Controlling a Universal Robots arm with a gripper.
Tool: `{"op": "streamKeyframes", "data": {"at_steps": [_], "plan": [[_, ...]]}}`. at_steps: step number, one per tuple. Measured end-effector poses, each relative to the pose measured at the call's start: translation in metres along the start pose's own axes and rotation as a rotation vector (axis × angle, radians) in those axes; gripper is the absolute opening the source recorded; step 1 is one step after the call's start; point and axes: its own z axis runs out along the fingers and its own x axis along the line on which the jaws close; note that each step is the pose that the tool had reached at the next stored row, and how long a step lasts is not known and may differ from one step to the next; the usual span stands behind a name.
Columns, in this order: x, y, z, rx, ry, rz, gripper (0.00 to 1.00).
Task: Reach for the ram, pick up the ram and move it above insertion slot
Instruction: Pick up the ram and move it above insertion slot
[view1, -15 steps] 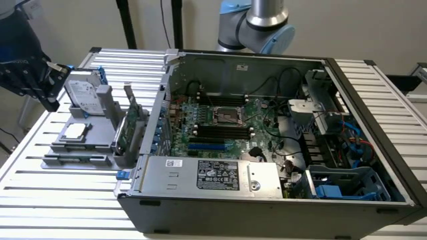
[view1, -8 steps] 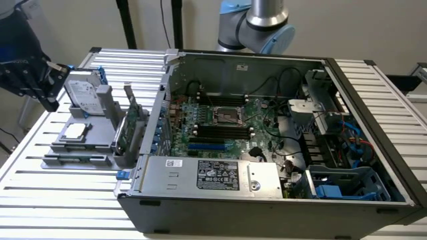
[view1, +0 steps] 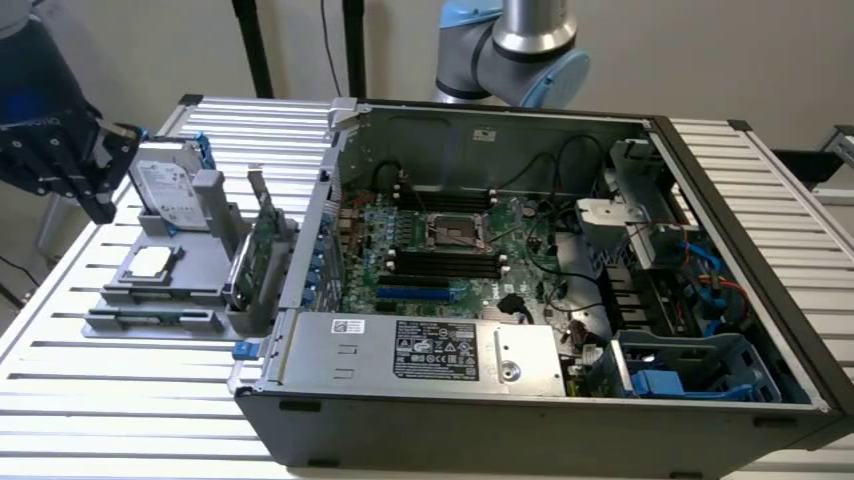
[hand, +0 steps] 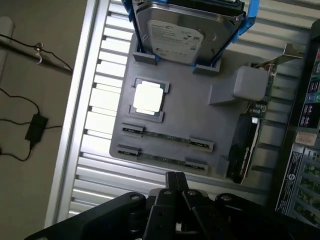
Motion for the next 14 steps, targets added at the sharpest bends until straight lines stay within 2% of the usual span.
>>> {"op": "streamKeyframes", "data": {"at_steps": [14], "plan": [[0.0,0.0,0.0,0.001,0.0098,-0.254,0.11]]}}
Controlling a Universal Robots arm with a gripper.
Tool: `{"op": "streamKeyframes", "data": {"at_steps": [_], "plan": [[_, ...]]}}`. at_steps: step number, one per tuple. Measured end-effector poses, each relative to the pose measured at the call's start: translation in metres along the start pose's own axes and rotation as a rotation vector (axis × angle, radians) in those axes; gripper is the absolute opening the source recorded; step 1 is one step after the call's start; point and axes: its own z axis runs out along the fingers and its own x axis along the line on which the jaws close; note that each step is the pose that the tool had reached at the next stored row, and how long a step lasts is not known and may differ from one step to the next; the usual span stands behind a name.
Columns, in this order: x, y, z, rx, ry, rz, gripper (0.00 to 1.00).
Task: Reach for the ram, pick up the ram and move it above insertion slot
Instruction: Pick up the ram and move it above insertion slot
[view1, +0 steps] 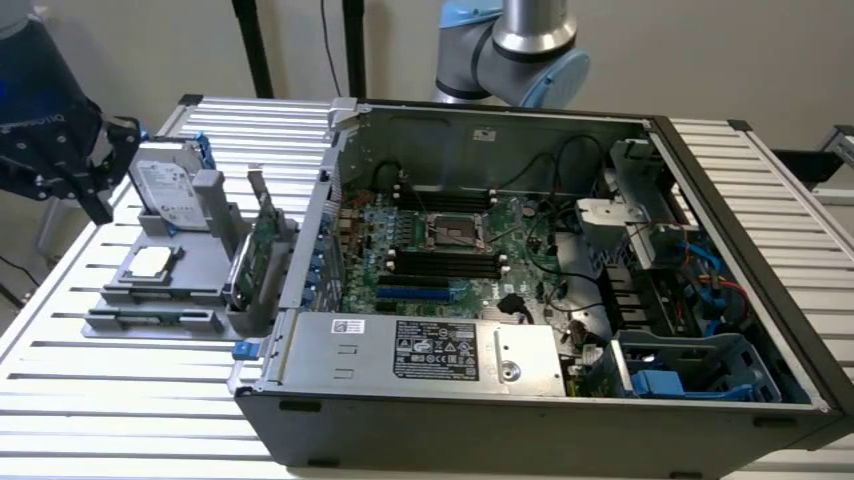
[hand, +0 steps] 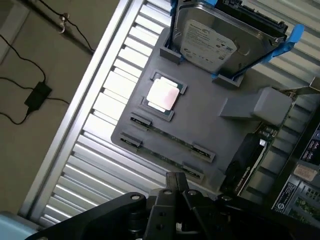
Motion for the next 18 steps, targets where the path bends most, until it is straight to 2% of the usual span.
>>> {"op": "streamKeyframes", "data": {"at_steps": [18], "plan": [[0.0,0.0,0.0008,0.0013,0.0126,-0.328,0.11]]}}
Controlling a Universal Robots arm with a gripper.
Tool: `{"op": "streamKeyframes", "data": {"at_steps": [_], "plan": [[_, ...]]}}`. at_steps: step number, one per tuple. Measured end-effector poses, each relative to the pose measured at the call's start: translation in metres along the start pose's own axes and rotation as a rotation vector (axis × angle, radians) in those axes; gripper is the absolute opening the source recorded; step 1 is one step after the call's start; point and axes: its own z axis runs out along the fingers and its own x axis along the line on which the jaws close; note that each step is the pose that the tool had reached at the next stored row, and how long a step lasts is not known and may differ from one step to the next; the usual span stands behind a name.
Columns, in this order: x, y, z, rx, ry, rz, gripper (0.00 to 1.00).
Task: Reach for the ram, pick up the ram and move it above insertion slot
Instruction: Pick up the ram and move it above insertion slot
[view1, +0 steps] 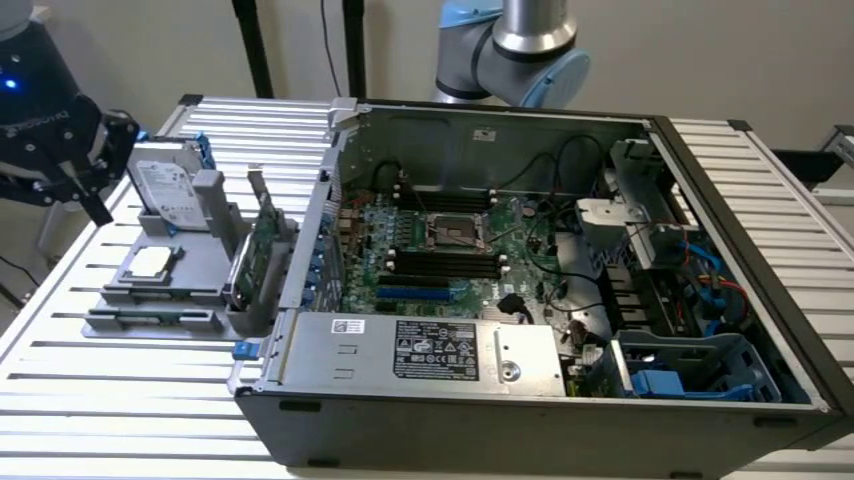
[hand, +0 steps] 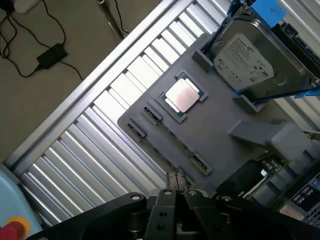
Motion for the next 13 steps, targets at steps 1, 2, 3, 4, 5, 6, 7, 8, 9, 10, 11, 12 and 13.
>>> {"op": "streamKeyframes", "data": {"at_steps": [1,2,3,4,5,6,7,8,9,10,11,12,13], "plan": [[0.0,0.0,0.0,0.0001,0.0008,-0.018,0.11],[0.0,0.0,0.0001,0.0002,0.0014,-0.036,0.11],[0.0,-0.0001,0.0001,0.0002,0.002,-0.054,0.11],[0.0,-0.0001,0.0002,0.0003,0.0028,-0.072,0.11],[0.0,-0.0001,0.0003,0.0005,0.0034,-0.091,0.11],[0.0,-0.0001,0.0003,0.0005,0.0041,-0.108,0.11],[0.0,-0.0001,0.0004,0.0005,0.0048,-0.126,0.11],[0.0,-0.0001,0.0004,0.0006,0.0056,-0.146,0.11],[0.0,0.0,0.0005,0.0007,0.0063,-0.163,0.11],[0.0,-0.0001,0.0006,0.0008,0.007,-0.181,0.11],[0.0,-0.0001,0.0007,0.0009,0.0077,-0.2,0.11],[0.0,-0.0001,0.0008,0.0009,0.0084,-0.218,0.11],[0.0,-0.0001,0.0009,0.001,0.009,-0.236,0.11]]}}
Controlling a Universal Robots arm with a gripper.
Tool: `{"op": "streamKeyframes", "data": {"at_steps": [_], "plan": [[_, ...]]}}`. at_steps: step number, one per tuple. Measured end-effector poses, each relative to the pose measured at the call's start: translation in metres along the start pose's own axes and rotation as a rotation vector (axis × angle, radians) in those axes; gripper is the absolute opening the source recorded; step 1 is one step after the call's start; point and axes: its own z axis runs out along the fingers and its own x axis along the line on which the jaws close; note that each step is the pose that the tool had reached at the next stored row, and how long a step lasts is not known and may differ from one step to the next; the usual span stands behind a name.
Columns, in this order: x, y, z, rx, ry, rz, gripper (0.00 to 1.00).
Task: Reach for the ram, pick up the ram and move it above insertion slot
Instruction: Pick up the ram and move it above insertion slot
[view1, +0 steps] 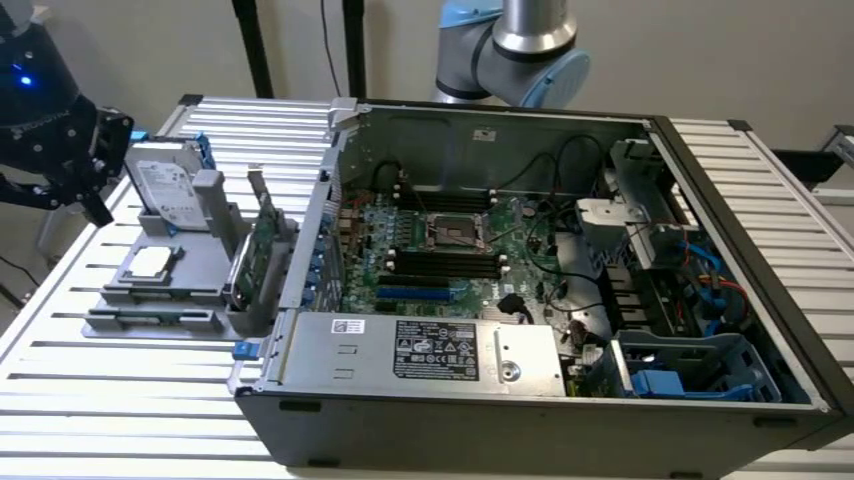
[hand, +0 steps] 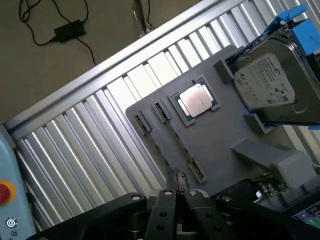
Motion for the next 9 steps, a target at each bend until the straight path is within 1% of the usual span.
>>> {"op": "streamKeyframes", "data": {"at_steps": [9], "plan": [[-0.0001,-0.0001,0.0011,0.001,0.0063,-0.164,0.11]]}}
